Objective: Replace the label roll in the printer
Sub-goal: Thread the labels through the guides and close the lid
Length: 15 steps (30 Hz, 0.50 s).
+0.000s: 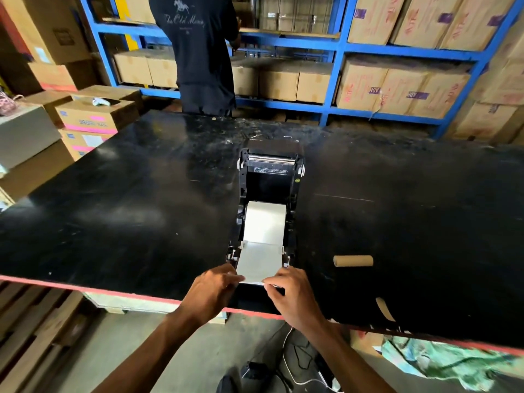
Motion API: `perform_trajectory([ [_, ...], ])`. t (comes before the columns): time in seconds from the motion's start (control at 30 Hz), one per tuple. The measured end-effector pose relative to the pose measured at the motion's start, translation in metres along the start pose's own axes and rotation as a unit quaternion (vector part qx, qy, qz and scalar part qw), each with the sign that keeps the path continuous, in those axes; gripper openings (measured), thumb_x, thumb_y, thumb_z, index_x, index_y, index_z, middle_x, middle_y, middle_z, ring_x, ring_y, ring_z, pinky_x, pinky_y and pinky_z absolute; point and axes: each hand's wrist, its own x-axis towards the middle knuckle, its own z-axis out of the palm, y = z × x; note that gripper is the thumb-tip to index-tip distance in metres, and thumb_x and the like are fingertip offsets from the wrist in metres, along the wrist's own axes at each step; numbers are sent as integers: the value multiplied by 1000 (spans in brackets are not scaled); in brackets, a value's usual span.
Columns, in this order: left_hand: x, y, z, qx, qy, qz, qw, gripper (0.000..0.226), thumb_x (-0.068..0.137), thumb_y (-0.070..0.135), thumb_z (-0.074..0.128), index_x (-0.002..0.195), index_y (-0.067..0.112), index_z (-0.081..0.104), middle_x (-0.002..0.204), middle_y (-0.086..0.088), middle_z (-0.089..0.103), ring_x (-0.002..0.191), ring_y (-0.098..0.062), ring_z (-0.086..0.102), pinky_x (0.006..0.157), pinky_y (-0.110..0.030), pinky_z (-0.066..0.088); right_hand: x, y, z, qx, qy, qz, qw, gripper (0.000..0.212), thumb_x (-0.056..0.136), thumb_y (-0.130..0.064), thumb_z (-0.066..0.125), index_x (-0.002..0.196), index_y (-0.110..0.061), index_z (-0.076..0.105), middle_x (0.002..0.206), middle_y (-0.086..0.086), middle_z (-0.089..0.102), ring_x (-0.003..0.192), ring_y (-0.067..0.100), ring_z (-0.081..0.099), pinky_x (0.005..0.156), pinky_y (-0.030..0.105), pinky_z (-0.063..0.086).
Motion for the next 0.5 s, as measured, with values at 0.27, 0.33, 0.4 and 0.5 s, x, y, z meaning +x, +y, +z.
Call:
perform_trajectory([
  [0.27,-5,-3,0,-112,-32,-64,991,16,87,10,67,100,11,77,88,4,69,70,-4,62,63,-15,50,-9,-2,2,2,2,-9,1000,14,82,-17,62,81,-13,75,71,4,68,72,19,59,75,30,43],
  [0.33,-6,-6,1,-170,-11,-134,976,19,86,10,66,103,13,76,91,5,70,74,-1,64,63,-5,46,-11,1,5,-11,-6,-16,1000,13,81,-18,63,80,-15,76,71,3,68,72,19,59,74,30,43],
  [0.4,-1,-8,2,-224,40,-226,947,24,89,13,62,111,11,72,101,-1,73,84,-8,67,69,-6,48,-13,4,7,-26,-24,-26,999,12,80,-19,64,78,-16,76,70,2,68,71,20,59,74,31,44],
  [0.5,12,-12,1,-322,34,-350,879,30,98,24,47,120,11,64,121,-12,66,113,-26,60,97,-35,46,-12,9,10,-37,-55,-33,997,13,79,-23,63,77,-17,75,73,1,70,73,19,60,78,32,44],
])
